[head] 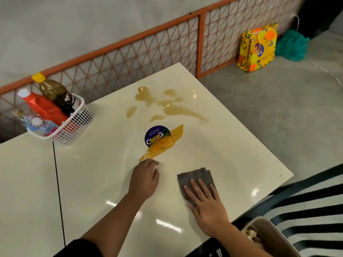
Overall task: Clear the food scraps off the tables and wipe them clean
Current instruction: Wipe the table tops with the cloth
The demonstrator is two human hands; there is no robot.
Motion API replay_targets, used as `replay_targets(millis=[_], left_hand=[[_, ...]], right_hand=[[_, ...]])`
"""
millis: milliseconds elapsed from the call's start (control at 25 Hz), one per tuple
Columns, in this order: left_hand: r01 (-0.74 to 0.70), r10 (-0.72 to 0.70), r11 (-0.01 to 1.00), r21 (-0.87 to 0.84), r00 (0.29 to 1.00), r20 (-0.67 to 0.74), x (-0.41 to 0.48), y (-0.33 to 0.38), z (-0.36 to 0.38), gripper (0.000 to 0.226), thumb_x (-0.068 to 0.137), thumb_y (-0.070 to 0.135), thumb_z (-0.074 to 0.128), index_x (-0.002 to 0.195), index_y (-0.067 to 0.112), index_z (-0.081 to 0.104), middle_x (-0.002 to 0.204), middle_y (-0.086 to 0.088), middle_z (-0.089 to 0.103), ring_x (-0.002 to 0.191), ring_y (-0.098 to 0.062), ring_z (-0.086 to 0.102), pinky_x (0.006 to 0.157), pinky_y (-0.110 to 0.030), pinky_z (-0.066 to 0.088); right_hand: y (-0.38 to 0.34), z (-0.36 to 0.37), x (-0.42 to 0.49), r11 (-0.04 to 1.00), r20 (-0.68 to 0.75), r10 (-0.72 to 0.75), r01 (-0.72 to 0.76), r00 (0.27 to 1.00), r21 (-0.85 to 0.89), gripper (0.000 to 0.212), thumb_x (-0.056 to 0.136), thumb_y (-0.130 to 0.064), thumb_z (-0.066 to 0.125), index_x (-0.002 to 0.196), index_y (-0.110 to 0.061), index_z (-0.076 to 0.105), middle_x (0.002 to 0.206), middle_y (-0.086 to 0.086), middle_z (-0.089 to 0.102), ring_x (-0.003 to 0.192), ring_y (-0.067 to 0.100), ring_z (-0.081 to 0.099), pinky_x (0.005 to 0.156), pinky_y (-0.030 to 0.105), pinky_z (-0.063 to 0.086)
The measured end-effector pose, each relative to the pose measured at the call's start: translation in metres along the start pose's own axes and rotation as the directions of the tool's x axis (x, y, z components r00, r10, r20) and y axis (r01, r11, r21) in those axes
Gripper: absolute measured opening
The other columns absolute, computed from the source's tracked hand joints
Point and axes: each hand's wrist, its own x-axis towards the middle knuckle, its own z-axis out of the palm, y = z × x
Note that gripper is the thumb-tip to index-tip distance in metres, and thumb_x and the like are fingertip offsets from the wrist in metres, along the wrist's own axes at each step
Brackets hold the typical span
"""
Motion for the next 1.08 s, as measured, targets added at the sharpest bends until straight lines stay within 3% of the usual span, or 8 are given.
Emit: replay_targets(millis=[160, 280, 440, 600, 720, 880, 960, 1080], left_hand=[[-0.042, 0.043, 0.999, 0.017, 0.997, -0.056, 0.068, -0.011, 0.005, 0.033, 0.088, 0.019, 0.062, 0.12, 0.017, 0.064, 0.118, -0.003, 0.062, 0.104, -0.026, 0.06, 0.087, -0.038, 0.049], [-0.105, 0.106, 0.994, 0.034, 0.994, -0.037, 0.115, -0.024, 0.017, 0.038, 0.094, 0.029, 0.056, 0.131, 0.018, 0.058, 0.134, -0.003, 0.054, 0.12, -0.025, 0.053, 0.097, -0.041, 0.046], [-0.169, 0.169, 0.985, 0.039, 0.986, 0.001, 0.133, -0.036, 0.037, 0.044, 0.1, 0.038, 0.044, 0.139, 0.019, 0.052, 0.145, -0.004, 0.047, 0.133, -0.024, 0.043, 0.111, -0.043, 0.037], [-0.16, 0.16, 0.987, 0.015, 0.987, -0.013, 0.134, -0.037, 0.039, 0.045, 0.098, 0.039, 0.047, 0.138, 0.021, 0.054, 0.145, -0.002, 0.047, 0.132, -0.023, 0.043, 0.111, -0.041, 0.036], [-0.153, 0.153, 0.988, -0.02, 0.988, -0.023, 0.134, -0.038, 0.038, 0.045, 0.095, 0.038, 0.051, 0.135, 0.021, 0.056, 0.144, -0.001, 0.048, 0.131, -0.023, 0.043, 0.109, -0.039, 0.037], [-0.146, 0.144, 0.988, -0.043, 0.989, -0.035, 0.136, -0.039, 0.041, 0.045, 0.091, 0.039, 0.055, 0.132, 0.022, 0.059, 0.143, 0.0, 0.05, 0.13, -0.022, 0.046, 0.108, -0.036, 0.036], [-0.149, 0.145, 0.987, -0.056, 0.988, -0.06, 0.136, -0.041, 0.045, 0.044, 0.09, 0.038, 0.056, 0.131, 0.022, 0.061, 0.142, -0.001, 0.051, 0.13, -0.022, 0.047, 0.109, -0.037, 0.037], [-0.152, 0.149, 0.987, -0.052, 0.987, -0.062, 0.136, -0.04, 0.046, 0.044, 0.091, 0.039, 0.056, 0.131, 0.023, 0.061, 0.144, 0.0, 0.051, 0.133, -0.02, 0.045, 0.112, -0.035, 0.033]], right_hand=[[0.035, -0.03, 0.06, 0.997, -0.05, 0.072, -0.07, 0.996, 0.032, 0.054, 0.107, -0.051, 0.009, 0.16, -0.041, 0.008, 0.168, -0.01, 0.011, 0.156, 0.016, 0.008, 0.122, 0.045, 0.006], [0.074, -0.069, 0.136, 0.98, -0.091, 0.193, -0.188, 0.977, 0.061, 0.06, 0.097, -0.058, -0.006, 0.155, -0.048, -0.01, 0.165, -0.016, -0.015, 0.156, 0.013, -0.011, 0.123, 0.039, -0.01], [0.127, -0.114, 0.228, 0.934, -0.141, 0.356, -0.346, 0.924, 0.091, 0.071, 0.09, -0.064, -0.008, 0.159, -0.045, -0.002, 0.168, -0.012, -0.01, 0.156, 0.015, -0.01, 0.125, 0.044, -0.005], [0.132, -0.131, 0.275, 0.856, -0.12, 0.513, -0.498, 0.85, 0.134, 0.06, 0.102, -0.057, 0.008, 0.16, -0.042, -0.004, 0.17, -0.006, -0.01, 0.156, 0.02, -0.012, 0.125, 0.049, -0.005], [0.085, -0.113, 0.273, 0.939, -0.171, 0.343, -0.338, 0.924, 0.059, 0.06, 0.103, -0.055, 0.005, 0.16, -0.04, -0.002, 0.169, -0.006, -0.01, 0.156, 0.023, -0.009, 0.124, 0.048, -0.005], [0.068, -0.116, 0.287, 0.998, -0.102, 0.037, -0.041, 0.994, -0.039, 0.061, 0.099, -0.056, -0.002, 0.159, -0.043, -0.005, 0.166, -0.012, -0.012, 0.155, 0.018, -0.013, 0.125, 0.044, -0.008], [0.081, -0.13, 0.318, 0.998, -0.107, -0.005, -0.001, 0.994, -0.059, 0.064, 0.096, -0.058, -0.005, 0.158, -0.044, -0.004, 0.167, -0.014, -0.011, 0.155, 0.016, -0.012, 0.124, 0.042, -0.009], [0.104, -0.154, 0.379, 0.995, -0.153, 0.082, -0.09, 0.985, -0.049, 0.065, 0.096, -0.06, -0.005, 0.159, -0.044, -0.004, 0.168, -0.012, -0.009, 0.156, 0.017, -0.01, 0.124, 0.043, -0.006]])
